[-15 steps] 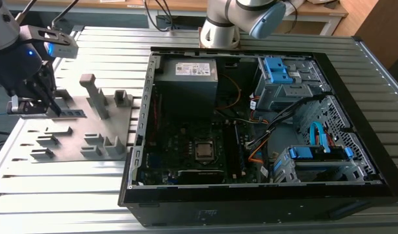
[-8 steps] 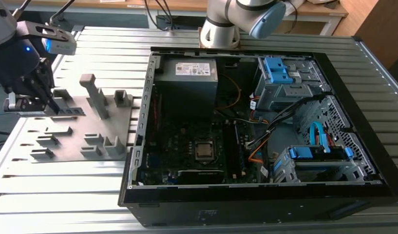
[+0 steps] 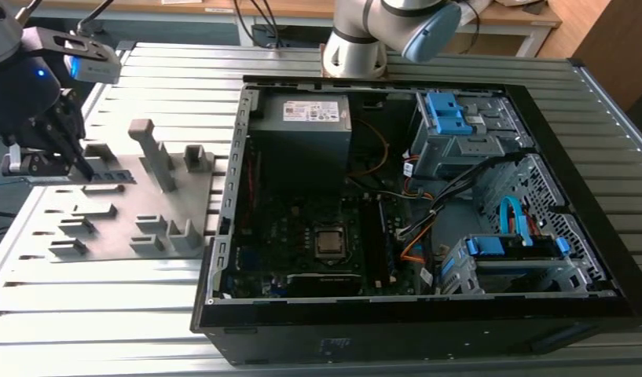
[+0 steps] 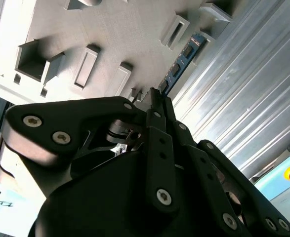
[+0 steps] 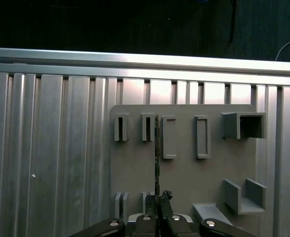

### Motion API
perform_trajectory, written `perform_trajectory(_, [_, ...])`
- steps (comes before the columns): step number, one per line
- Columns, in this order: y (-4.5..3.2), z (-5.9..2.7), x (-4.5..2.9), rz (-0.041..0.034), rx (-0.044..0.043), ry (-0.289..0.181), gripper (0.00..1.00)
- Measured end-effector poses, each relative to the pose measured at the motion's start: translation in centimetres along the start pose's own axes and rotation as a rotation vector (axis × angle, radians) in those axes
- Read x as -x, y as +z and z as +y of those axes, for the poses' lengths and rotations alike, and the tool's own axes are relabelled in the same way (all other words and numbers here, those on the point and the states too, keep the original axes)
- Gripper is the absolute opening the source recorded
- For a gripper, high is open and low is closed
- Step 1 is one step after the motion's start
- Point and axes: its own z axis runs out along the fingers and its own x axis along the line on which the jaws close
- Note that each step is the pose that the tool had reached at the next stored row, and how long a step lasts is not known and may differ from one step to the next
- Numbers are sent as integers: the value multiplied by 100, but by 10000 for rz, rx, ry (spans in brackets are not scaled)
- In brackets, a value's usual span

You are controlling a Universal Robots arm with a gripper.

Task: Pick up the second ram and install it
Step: 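Pick up the second ram and move it above second insertion slot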

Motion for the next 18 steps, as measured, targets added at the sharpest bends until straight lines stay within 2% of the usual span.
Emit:
perform_trajectory(10, [-89,1,3,-1,1,0,14])
perform_trajectory(18, [-197,1,5,-1,0,0,14])
